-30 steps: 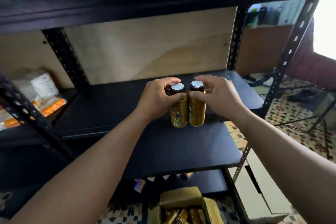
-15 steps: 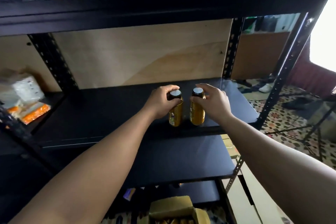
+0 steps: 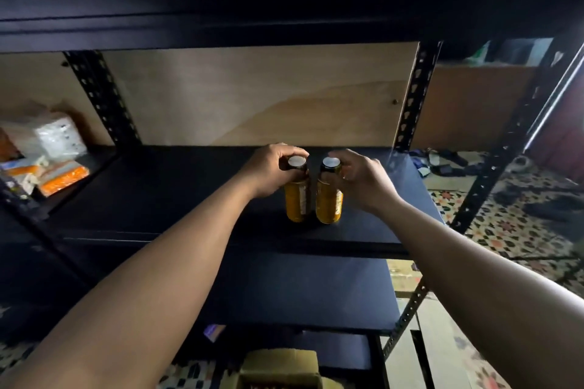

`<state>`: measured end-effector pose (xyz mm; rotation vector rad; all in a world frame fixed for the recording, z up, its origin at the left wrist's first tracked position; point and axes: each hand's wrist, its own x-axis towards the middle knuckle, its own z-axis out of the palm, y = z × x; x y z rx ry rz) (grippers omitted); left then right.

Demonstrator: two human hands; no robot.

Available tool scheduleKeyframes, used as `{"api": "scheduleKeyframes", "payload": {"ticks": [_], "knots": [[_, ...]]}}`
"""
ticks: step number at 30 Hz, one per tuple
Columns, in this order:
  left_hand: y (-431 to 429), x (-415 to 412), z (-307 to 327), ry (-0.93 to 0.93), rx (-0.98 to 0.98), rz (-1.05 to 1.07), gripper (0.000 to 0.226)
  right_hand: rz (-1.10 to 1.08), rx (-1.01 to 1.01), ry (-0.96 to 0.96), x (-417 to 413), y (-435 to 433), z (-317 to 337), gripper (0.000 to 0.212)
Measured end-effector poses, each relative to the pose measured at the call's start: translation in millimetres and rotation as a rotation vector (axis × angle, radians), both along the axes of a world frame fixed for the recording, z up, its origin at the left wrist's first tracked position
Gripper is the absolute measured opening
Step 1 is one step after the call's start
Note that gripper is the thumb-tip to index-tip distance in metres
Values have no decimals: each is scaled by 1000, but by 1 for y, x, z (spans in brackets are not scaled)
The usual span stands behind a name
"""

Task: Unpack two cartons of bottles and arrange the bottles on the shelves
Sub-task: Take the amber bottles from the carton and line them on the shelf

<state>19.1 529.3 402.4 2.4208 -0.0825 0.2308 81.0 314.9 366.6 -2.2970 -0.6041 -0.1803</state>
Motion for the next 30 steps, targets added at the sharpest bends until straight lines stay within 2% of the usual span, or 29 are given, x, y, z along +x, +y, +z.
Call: {"api": "scheduleKeyframes", "payload": {"ticks": [5, 8, 10, 16, 22, 30], "knots": [[4, 5, 8, 45, -13, -23, 59, 36, 12, -2, -1, 3, 9, 62], [7, 6, 9, 17, 64, -31, 43, 76, -21, -14, -1, 3, 9, 54], [6, 6, 4, 12, 43, -62, 39, 67, -24, -7, -1, 5, 6, 51], [5, 12, -27, -93, -8, -71, 56, -20, 83, -79, -4, 6, -17, 48], [-7, 40, -36, -142, -37, -87, 58, -139, 80, -92, 15, 0, -20, 36], [-35, 102, -39, -149, -53, -86, 57, -198, 96, -126, 60, -18, -25, 36]]}}
